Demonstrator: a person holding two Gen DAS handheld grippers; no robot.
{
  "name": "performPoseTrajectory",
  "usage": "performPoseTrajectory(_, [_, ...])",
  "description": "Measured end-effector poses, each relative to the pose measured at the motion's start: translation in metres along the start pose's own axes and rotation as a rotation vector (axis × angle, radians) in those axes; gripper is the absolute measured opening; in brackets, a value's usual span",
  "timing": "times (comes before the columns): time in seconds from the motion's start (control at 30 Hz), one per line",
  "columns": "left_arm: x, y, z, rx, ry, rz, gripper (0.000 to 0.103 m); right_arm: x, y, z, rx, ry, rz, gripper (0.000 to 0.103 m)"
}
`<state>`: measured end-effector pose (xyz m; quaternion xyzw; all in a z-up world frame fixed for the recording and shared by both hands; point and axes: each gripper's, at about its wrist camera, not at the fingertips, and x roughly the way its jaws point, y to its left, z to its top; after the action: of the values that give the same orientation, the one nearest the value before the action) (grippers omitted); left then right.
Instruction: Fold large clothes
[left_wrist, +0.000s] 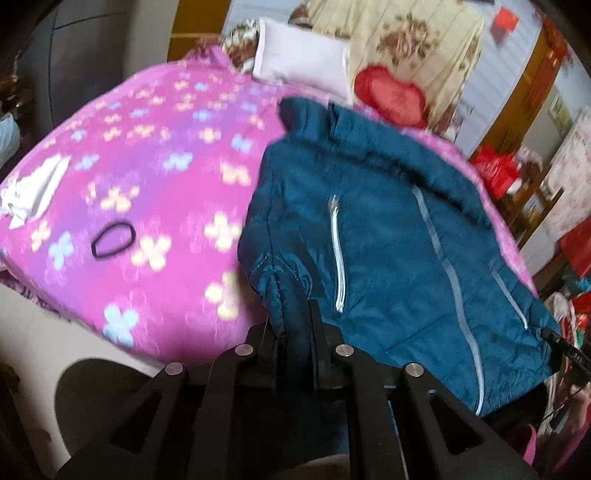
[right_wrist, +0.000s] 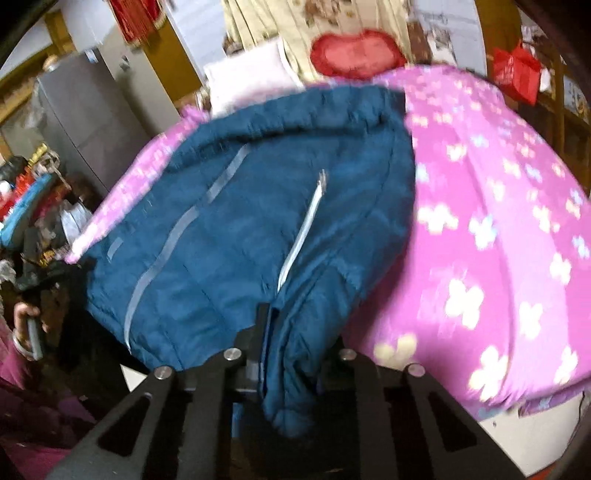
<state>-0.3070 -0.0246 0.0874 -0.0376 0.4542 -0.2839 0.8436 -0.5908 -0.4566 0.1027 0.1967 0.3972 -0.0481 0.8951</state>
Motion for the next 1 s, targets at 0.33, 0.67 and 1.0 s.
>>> performPoseTrajectory(0.33, [-0.029,-0.022,0.068,0.028,-0.169,-0.010,0.000,-0.035,0.010,0.069,-0.052,-0.177,0.007,0.017])
performPoseTrajectory(0.67, [-0.005,-0.040,0.151,0.007,-0.274,0.016,0.000,-0.012,0.002,0.159,-0.014,-0.276,-0.068,0.017])
performPoseTrajectory(1.0, [0.077,-0.048,0.237,-0.017,-0.275,0.117,0.000,0.063,-0.033,0.262,0.038,-0.243,-0.175,0.017])
